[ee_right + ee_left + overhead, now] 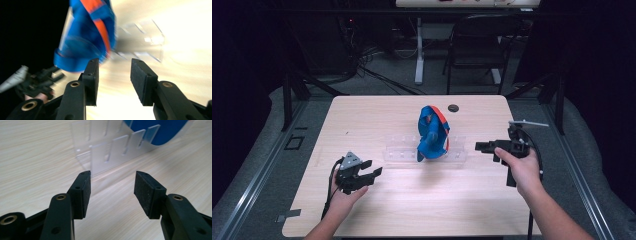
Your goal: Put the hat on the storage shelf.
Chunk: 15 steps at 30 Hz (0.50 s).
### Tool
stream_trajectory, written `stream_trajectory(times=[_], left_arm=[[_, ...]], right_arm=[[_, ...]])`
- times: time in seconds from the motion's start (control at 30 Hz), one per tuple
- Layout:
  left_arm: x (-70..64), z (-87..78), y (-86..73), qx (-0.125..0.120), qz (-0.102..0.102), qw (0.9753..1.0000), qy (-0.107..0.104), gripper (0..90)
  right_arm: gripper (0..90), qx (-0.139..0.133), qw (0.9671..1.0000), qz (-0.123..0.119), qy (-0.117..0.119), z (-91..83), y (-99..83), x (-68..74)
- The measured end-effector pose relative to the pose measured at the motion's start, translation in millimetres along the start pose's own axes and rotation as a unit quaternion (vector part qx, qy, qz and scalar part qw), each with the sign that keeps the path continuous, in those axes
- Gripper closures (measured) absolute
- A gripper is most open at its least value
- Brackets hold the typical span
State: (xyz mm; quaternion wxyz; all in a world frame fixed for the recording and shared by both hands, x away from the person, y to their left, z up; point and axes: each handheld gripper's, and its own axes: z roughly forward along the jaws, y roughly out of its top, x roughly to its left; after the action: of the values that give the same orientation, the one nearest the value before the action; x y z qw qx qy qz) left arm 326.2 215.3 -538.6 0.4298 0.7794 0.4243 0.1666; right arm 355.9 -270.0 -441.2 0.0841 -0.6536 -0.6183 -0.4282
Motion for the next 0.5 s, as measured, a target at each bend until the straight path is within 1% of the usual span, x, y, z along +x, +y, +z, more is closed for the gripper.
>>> stream_trajectory(times=[0.03,0.07,0.1,0.17,0.2,0.23,0.27,0.3,0.33,0.37,0.4,0.43,0.5], left_arm=[[3.8,-0.9,-1.4,-0.002,-0.001,1.0,0.005,48.1],[3.8,-0.9,-1.4,-0.002,-0.001,1.0,0.005,48.1],[10.7,-1.8,-3.7,-0.006,-0.018,0.9998,0.011,48.1],[16.5,-1.3,-4.6,-0.009,-0.032,0.9994,0.014,48.1],[16.5,-1.3,-4.6,-0.009,-0.032,0.9994,0.014,48.1],[20.0,-1.5,-5.8,-0.01,-0.031,0.9993,0.02,48.1],[20.0,-1.5,-5.8,-0.01,-0.031,0.9993,0.02,48.1],[21.9,-1.3,-7.9,-0.01,-0.039,0.999,0.02,48.1],[22.6,-1.3,-9.1,-0.009,-0.039,0.999,0.022,48.1],[23.3,-1.0,-9.8,-0.009,-0.039,0.999,0.02,48.1],[24.2,-1.2,-10.6,-0.003,-0.039,0.999,0.02,48.1],[24.4,-0.5,-11.4,-0.007,-0.042,0.9989,0.02,48.1],[26.2,-0.1,-13.1,-0.002,-0.043,0.9989,0.02,48.1]], right_arm=[[58.1,0.001,1.0,0.001,-0.005,0.7,-7.4,-6.0],[58.1,0.001,1.0,0.001,-0.005,0.7,-7.4,-6.0],[55.9,0.003,1.0,-0.003,-0.008,3.1,-20.0,-16.8],[55.2,0.007,0.9999,-0.004,-0.012,4.4,-27.8,-24.0],[55.2,0.007,0.9999,-0.004,-0.012,4.4,-27.8,-24.0],[54.4,0.006,0.9999,-0.004,-0.016,8.0,-39.0,-32.9],[54.4,0.006,0.9999,-0.004,-0.016,8.0,-39.0,-32.9],[54.5,0.006,0.9997,-0.01,-0.023,11.4,-48.3,-39.9],[54.5,0.007,0.9996,-0.011,-0.024,13.2,-52.8,-42.4],[54.8,0.012,0.9994,-0.02,-0.027,15.0,-57.3,-45.4],[54.9,0.007,0.9991,-0.022,-0.035,17.0,-61.3,-46.7],[54.9,0.006,0.9988,-0.032,-0.038,19.1,-67.1,-50.4],[54.9,0.008,0.9986,-0.035,-0.039,22.4,-75.8,-55.2]])
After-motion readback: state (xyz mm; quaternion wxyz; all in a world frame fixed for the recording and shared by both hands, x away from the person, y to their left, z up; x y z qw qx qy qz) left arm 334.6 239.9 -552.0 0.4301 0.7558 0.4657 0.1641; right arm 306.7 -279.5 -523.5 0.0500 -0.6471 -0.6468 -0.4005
